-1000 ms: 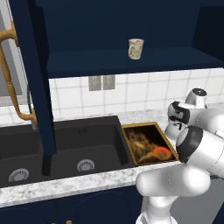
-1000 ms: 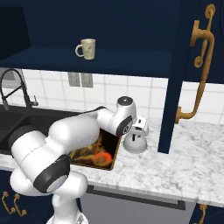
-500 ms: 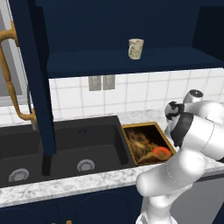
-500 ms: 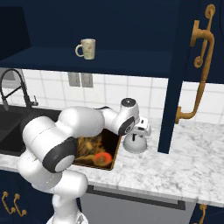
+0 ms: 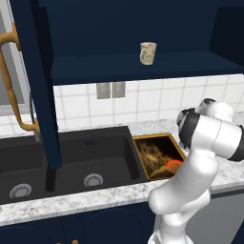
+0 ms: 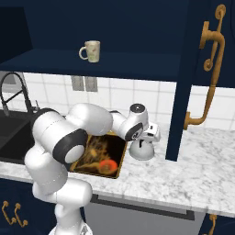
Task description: Pick the kettle from the counter and place it on the tray. Then pick the mug from the cabinet and place it on the tray. Then close the cabinet doors.
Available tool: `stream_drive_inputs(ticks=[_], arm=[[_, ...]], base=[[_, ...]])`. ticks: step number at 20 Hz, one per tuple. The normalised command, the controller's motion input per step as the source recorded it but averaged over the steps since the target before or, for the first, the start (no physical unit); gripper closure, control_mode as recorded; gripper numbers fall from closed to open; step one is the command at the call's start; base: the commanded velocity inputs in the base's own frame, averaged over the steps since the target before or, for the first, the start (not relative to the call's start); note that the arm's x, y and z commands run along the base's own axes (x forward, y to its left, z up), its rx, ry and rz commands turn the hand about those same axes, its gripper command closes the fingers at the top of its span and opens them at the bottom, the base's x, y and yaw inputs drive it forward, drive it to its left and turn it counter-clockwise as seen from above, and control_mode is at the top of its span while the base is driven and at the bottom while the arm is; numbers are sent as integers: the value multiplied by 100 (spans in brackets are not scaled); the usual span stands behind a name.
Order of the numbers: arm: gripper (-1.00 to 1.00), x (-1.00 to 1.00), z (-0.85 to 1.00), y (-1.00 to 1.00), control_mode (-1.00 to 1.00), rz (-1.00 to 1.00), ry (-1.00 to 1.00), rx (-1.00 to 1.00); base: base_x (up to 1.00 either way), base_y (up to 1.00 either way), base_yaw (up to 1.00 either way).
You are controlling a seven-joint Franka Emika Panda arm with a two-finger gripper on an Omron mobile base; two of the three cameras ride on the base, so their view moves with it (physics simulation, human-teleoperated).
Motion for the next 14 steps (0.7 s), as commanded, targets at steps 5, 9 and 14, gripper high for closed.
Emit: stream_drive_inputs(ticks=[5, 9, 14], arm=[[100, 11, -13, -2, -100, 2, 0, 0], [100, -7, -17, -3, -100, 1, 0, 0], [100, -32, -26, 3, -100, 0, -2, 0]], base=[[0, 0, 0], [0, 0, 0], [0, 0, 0]])
